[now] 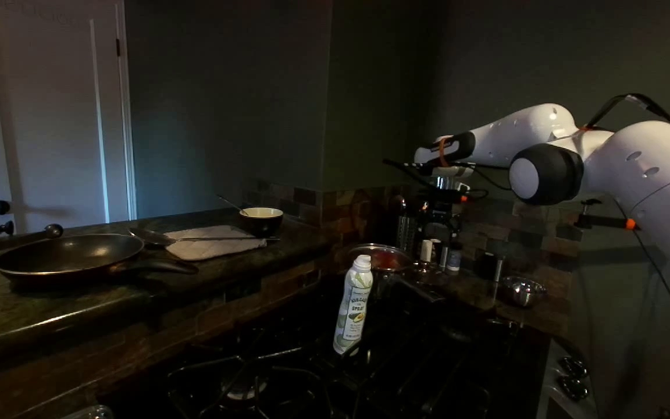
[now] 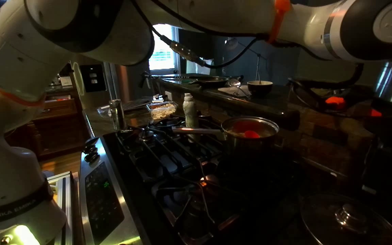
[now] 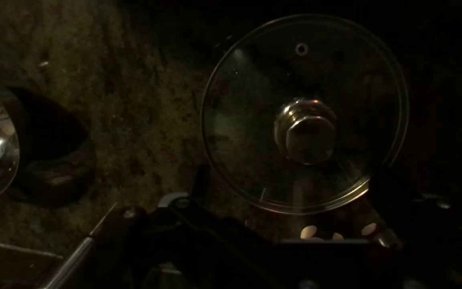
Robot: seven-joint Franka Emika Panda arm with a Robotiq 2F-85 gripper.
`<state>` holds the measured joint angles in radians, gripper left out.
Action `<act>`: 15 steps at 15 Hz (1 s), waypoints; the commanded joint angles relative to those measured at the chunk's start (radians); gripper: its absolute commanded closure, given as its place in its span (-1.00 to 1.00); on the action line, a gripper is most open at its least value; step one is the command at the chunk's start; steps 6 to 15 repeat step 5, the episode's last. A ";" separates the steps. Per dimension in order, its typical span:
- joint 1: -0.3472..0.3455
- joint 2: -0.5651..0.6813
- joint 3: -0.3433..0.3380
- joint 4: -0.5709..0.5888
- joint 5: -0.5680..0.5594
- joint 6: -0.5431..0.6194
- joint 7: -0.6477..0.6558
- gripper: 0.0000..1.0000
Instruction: Take the lid off the pot and place it on the counter top to the right
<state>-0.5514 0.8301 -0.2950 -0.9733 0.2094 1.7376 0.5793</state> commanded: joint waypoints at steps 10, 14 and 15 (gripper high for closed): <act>0.051 -0.118 0.003 -0.165 -0.053 0.060 -0.226 -1.00; 0.051 -0.118 0.003 -0.165 -0.053 0.060 -0.226 -1.00; 0.051 -0.118 0.003 -0.165 -0.053 0.060 -0.226 -1.00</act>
